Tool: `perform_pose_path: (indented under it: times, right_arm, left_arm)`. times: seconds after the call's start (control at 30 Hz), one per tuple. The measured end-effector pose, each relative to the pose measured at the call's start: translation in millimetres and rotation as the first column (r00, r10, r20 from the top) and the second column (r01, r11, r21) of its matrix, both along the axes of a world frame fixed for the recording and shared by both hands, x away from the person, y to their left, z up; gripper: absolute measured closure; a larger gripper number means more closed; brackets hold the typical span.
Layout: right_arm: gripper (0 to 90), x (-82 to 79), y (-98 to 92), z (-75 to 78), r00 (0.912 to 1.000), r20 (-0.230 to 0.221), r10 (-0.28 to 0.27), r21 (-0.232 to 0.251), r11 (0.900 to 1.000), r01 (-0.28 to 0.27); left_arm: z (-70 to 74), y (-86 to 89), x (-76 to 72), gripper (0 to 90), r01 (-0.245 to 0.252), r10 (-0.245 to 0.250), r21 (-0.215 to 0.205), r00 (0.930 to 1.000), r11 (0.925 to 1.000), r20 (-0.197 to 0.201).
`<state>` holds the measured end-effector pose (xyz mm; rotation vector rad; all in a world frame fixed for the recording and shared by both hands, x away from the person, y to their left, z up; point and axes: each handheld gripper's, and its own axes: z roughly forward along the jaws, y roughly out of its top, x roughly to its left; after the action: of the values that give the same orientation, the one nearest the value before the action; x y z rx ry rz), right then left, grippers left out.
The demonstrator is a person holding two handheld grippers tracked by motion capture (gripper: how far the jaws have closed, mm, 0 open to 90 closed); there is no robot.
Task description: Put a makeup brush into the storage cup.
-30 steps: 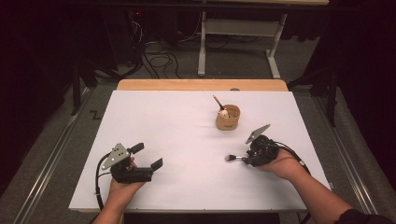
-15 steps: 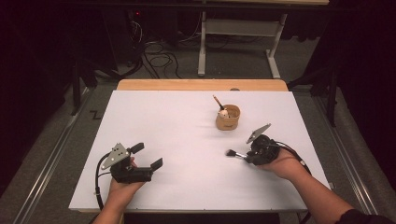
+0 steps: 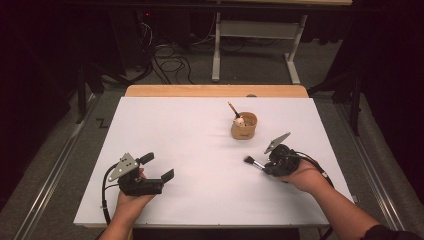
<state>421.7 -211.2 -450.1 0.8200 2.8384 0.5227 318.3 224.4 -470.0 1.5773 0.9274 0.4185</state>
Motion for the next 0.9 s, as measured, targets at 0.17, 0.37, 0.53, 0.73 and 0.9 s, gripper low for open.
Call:
perform_pose_path:
  times: [0.17,0.37,0.53,0.73,0.9]
  right_arm:
    - [77.8,0.7,3.4,-0.8,0.9999,-0.008,0.013,-0.011,1.0,-0.013]
    - [74.6,3.0,8.2,-0.4,0.9998,-0.013,0.018,-0.021,1.0,-0.018]
    - [74.1,5.3,12.4,0.1,0.9997,-0.019,0.017,-0.038,0.999,-0.018]
    - [74.3,10.1,14.2,0.4,0.9986,-0.047,0.023,-0.054,0.998,-0.026]
    - [74.4,12.0,15.1,0.2,0.9979,-0.06,0.025,-0.061,0.998,-0.029]
  left_arm:
    - [-0.3,0.2,0.1,1.7,-0.001,0.001,-0.005,1.0,1.0,-0.002]
    - [-0.4,-0.6,0.4,1.7,0.002,-0.002,-0.001,1.0,1.0,-0.001]
    - [-0.1,-0.5,0.1,1.7,0.003,-0.003,-0.002,1.0,1.0,-0.001]
    - [0.0,0.1,0.2,1.7,0.001,-0.001,-0.012,1.0,0.9999,-0.001]
    - [0.1,-0.2,-0.2,1.7,0.0,0.0,-0.013,1.0,0.9999,-0.001]
